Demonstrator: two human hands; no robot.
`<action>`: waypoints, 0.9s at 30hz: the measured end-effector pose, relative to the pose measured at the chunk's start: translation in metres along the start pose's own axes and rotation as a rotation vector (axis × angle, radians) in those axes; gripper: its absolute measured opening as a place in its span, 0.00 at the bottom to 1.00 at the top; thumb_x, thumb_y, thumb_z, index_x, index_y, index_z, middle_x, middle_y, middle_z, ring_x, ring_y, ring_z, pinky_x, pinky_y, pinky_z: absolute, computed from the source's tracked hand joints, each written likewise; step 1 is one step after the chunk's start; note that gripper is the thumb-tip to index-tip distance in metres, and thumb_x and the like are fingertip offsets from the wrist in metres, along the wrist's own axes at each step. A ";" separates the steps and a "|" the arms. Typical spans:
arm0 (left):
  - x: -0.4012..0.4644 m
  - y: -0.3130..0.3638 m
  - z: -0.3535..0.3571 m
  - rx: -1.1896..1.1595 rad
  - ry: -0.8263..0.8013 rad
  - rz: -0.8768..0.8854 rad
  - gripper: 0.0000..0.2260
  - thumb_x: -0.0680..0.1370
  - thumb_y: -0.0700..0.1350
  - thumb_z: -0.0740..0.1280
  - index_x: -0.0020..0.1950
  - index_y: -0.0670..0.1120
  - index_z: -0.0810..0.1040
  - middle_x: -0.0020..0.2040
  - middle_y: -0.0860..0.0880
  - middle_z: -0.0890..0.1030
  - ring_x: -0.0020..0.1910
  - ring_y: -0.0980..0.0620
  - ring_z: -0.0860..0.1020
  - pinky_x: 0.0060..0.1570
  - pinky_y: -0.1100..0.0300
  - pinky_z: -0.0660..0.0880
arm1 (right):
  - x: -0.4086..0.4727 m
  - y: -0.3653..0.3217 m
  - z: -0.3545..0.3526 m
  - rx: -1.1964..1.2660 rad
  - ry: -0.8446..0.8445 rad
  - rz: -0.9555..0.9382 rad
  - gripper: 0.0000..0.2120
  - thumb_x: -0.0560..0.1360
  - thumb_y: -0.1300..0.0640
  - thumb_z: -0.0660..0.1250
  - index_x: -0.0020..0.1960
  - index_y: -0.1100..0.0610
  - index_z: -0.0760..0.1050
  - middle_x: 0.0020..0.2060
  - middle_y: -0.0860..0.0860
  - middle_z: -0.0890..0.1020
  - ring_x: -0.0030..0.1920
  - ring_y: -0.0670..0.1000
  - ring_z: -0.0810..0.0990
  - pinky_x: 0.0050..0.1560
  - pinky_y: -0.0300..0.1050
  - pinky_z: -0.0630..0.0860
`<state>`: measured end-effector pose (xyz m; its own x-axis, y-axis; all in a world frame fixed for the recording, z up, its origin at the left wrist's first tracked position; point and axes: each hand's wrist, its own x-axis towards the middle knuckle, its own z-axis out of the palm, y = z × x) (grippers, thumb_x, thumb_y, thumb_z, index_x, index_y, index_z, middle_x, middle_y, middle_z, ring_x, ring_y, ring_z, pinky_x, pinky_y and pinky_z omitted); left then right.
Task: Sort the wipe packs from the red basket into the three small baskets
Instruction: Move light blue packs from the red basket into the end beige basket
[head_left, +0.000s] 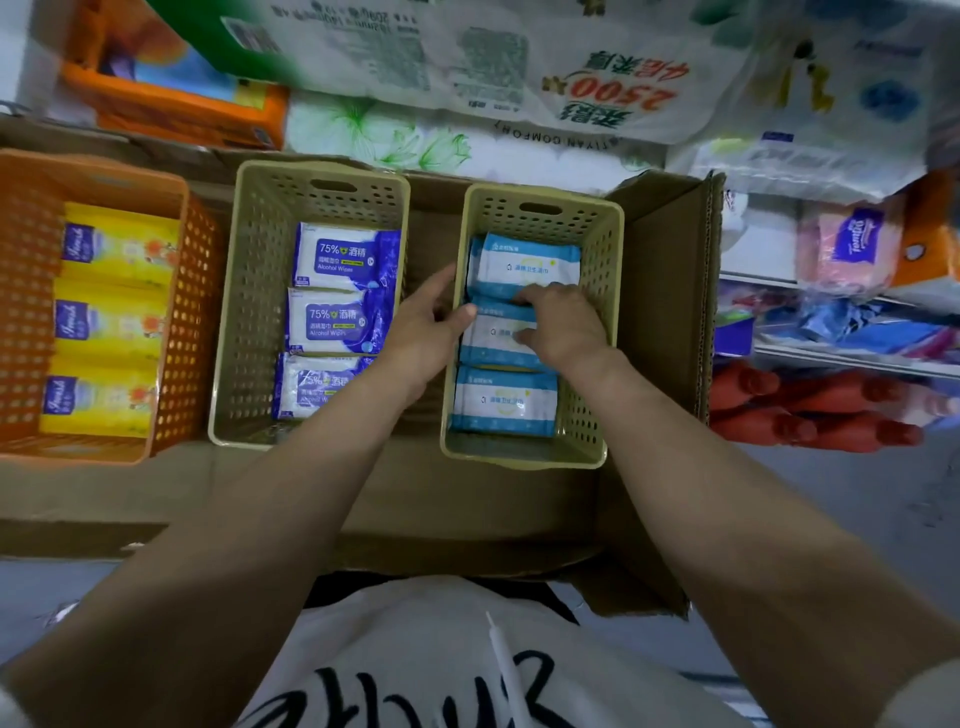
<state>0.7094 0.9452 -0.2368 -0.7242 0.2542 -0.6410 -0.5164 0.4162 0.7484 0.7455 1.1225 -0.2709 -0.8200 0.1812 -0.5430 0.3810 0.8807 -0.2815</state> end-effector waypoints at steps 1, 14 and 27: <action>0.000 0.001 -0.001 -0.020 -0.008 -0.003 0.25 0.81 0.46 0.65 0.75 0.61 0.64 0.69 0.49 0.71 0.56 0.60 0.73 0.39 0.69 0.71 | -0.001 0.001 0.004 0.002 0.018 0.000 0.25 0.76 0.53 0.71 0.72 0.52 0.70 0.64 0.57 0.75 0.66 0.58 0.69 0.64 0.49 0.69; 0.000 0.003 0.003 -0.089 0.000 -0.003 0.24 0.81 0.41 0.65 0.75 0.58 0.67 0.59 0.48 0.75 0.48 0.60 0.76 0.30 0.75 0.73 | -0.001 0.006 0.015 0.013 0.138 -0.040 0.24 0.74 0.55 0.72 0.69 0.55 0.72 0.63 0.57 0.74 0.66 0.57 0.67 0.67 0.49 0.66; -0.053 0.039 -0.064 0.201 0.158 0.137 0.24 0.80 0.51 0.66 0.74 0.46 0.67 0.64 0.47 0.78 0.62 0.47 0.76 0.59 0.58 0.72 | -0.035 -0.036 -0.085 0.012 0.251 -0.048 0.22 0.78 0.47 0.67 0.69 0.57 0.74 0.64 0.60 0.77 0.63 0.59 0.75 0.58 0.46 0.72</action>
<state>0.6980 0.8919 -0.1630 -0.8514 0.1874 -0.4900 -0.3193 0.5560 0.7674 0.7241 1.1217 -0.1748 -0.9170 0.2434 -0.3161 0.3428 0.8860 -0.3123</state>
